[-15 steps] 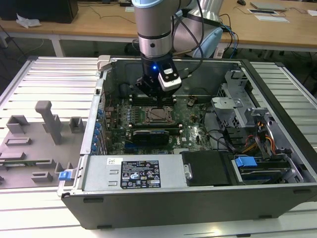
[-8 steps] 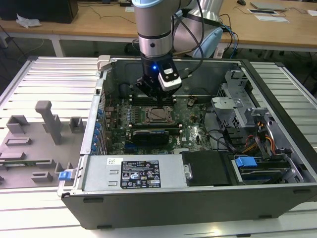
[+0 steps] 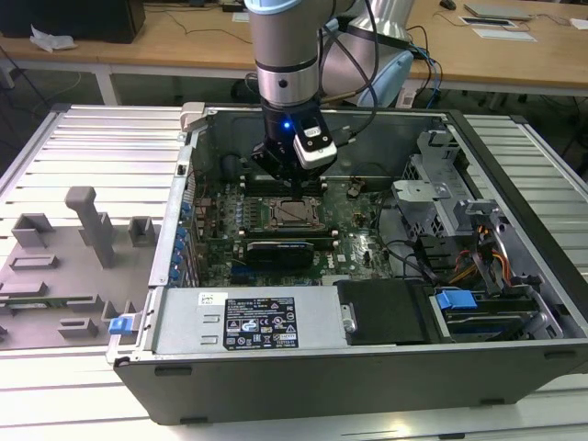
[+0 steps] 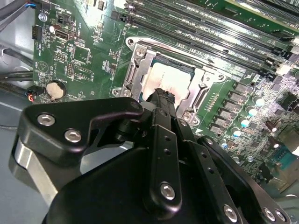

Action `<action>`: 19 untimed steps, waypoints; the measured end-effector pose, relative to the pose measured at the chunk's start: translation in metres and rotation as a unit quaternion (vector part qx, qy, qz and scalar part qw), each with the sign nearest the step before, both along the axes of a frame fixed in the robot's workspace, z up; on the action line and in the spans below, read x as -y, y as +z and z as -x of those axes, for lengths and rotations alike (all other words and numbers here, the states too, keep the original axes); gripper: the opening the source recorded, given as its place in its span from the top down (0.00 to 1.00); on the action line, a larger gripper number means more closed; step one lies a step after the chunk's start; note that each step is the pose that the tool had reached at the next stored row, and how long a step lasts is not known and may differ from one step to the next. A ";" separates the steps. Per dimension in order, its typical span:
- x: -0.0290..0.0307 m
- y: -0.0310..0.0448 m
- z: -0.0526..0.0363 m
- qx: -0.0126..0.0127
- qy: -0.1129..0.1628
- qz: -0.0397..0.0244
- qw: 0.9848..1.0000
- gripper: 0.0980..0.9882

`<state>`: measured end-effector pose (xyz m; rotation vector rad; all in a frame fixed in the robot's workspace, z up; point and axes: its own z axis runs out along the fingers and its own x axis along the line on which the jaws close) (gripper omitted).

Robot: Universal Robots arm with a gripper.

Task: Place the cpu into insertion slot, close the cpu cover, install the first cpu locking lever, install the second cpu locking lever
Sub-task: 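Install the second cpu locking lever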

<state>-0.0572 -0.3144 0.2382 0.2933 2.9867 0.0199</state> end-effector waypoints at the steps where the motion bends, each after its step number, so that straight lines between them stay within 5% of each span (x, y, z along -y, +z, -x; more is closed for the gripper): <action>1: 0.0000 0.0001 0.0000 0.000 0.000 0.000 1.000 0.99; 5: 0.0004 0.0055 -0.0001 0.000 0.000 0.000 1.000 0.99; 11: 0.0236 0.0077 0.0009 0.000 0.000 -0.004 1.000 0.99; 14: 0.0293 0.0076 0.0011 0.000 0.000 -0.005 1.000 0.99; 17: 0.0409 0.0068 0.0033 0.000 0.000 -0.006 1.000 0.99; 19: 0.0426 0.0055 0.0038 0.000 0.000 -0.007 1.000 0.99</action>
